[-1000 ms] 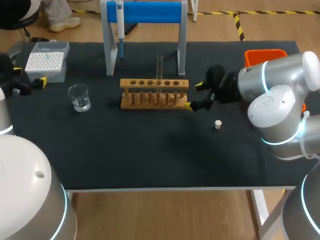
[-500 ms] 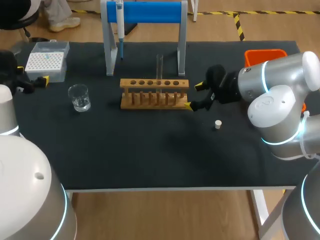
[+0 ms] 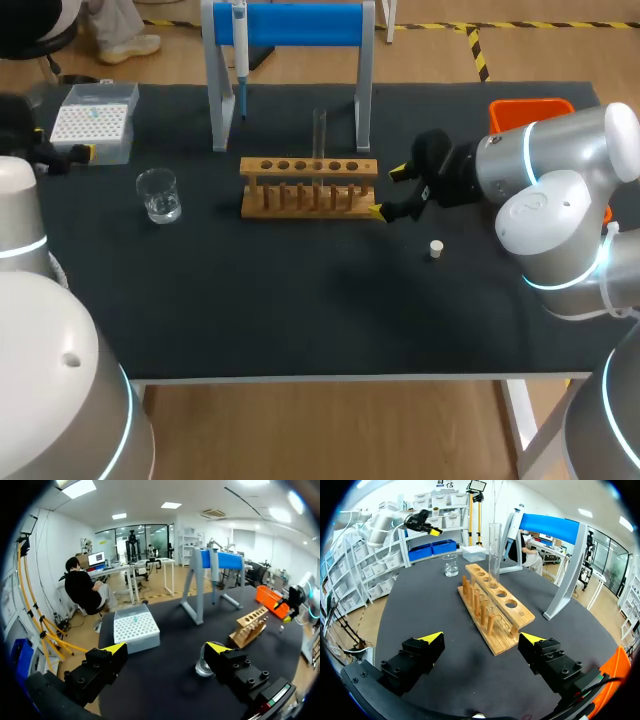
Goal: Invert the test tube, pick up the pipette, mount the tip to pipette, aspirate from beaker and dispense into the tube, eject the tip, return the pipette, and cap with the stopper.
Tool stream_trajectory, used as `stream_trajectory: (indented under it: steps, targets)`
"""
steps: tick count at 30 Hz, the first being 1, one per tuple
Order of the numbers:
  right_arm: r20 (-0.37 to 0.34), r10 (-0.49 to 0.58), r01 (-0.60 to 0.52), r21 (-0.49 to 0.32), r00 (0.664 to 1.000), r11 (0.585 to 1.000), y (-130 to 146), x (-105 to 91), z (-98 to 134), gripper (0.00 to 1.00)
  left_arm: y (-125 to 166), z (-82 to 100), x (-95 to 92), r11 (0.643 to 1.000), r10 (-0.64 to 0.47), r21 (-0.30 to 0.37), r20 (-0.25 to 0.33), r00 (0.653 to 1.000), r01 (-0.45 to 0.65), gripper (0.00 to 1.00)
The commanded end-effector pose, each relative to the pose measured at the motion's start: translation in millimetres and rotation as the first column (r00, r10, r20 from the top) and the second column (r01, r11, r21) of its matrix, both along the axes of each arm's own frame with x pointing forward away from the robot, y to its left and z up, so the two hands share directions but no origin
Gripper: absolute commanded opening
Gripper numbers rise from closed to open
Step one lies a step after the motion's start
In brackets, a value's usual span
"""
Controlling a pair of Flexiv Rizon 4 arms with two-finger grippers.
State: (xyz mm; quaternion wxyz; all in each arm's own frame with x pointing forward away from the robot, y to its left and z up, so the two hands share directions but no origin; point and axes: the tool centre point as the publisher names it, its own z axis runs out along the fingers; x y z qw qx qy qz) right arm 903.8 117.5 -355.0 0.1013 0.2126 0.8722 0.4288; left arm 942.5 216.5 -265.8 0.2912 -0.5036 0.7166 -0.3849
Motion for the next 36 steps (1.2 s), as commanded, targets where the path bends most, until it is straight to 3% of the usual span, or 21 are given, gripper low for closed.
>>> stream_trajectory:
  steps: [1,19,36]
  targets:
    - [0.000,0.002,-0.002,0.002,1.000,1.000,-1,-0.1,0,1.00,-7,-24.4,42.1,0.999,0.037,0.019,-0.008,0.999,-0.037,1.00]
    - [0.000,0.002,-0.002,0.002,1.000,1.000,-1,-0.1,0,1.00,1,-55.7,120.8,0.986,0.162,0.053,-0.046,0.986,-0.160,1.00]
    - [0.000,0.002,-0.002,0.002,1.000,1.000,-1,-0.1,0,1.00,4,-74.7,166.3,0.976,0.214,0.057,-0.063,0.975,-0.210,1.00]
